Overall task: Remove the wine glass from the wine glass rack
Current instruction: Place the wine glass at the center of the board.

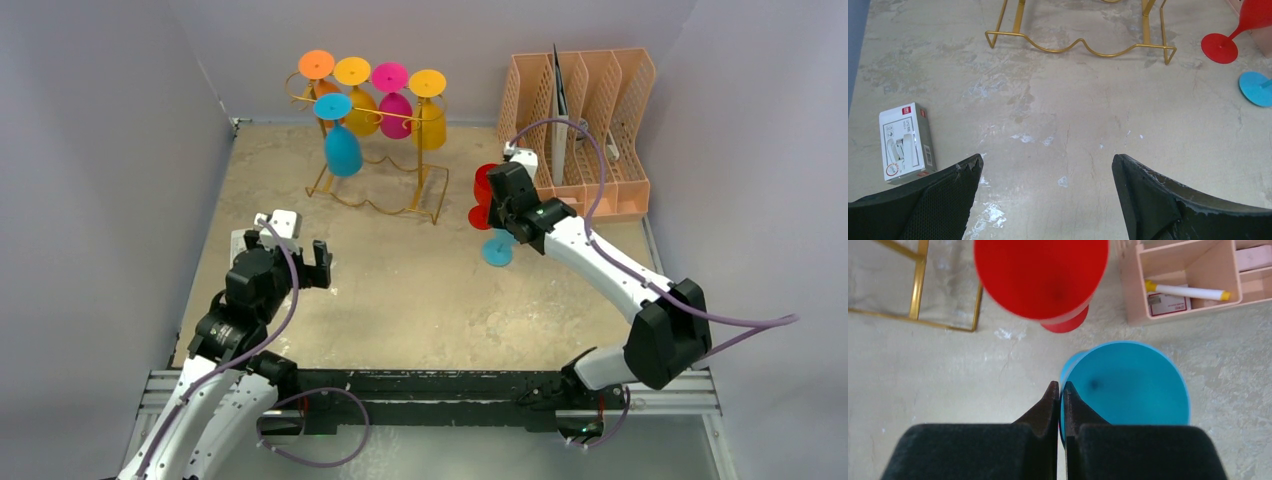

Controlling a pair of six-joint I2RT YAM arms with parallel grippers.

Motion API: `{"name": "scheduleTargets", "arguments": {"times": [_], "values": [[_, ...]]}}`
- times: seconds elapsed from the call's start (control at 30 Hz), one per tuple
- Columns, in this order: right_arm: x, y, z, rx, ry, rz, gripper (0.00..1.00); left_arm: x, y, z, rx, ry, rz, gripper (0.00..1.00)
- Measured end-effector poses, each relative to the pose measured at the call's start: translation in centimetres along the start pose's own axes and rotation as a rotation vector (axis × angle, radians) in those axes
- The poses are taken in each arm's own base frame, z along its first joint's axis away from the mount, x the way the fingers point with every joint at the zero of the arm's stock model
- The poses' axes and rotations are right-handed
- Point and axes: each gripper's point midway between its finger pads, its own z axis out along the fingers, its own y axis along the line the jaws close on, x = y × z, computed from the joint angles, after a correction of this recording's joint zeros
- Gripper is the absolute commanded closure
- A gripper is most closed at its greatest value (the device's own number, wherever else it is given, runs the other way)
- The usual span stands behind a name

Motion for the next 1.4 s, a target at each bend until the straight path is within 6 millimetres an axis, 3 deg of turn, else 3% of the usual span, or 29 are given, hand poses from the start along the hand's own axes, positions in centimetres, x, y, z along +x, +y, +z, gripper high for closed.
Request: {"name": "scheduleTargets", "arguments": {"times": [0.13, 0.43, 0.87, 1.0, 1.17, 1.4], "values": [[-0.8, -0.6, 0.6, 0.015, -0.021, 0.039, 1.0, 0.0, 0.0, 0.1, 0.0, 0.002, 0.001, 0.0], [-0.9, 0.1, 2.1, 0.013, -0.021, 0.005, 1.0, 0.5, -0.3, 0.5, 0.014, 0.032, 0.009, 0.0], [-1.3, -0.3, 2.2, 0.032, -0.043, -0.029, 1.0, 0.6, -0.7, 0.6, 0.037, 0.038, 0.017, 0.0], [-1.3, -0.3, 2.3, 0.031, -0.046, -0.031, 0.95, 0.7, -0.8, 0.6, 0.044, 0.039, 0.018, 0.0], [-1.4, -0.4, 2.4, 0.031, -0.053, -0.042, 1.0, 0.7, -0.9, 0.6, 0.048, 0.039, 0.018, 0.01], [-1.7, -0.5, 2.6, 0.037, -0.074, -0.056, 1.0, 0.7, -1.0, 0.6, 0.052, 0.043, 0.018, 0.01]]}}
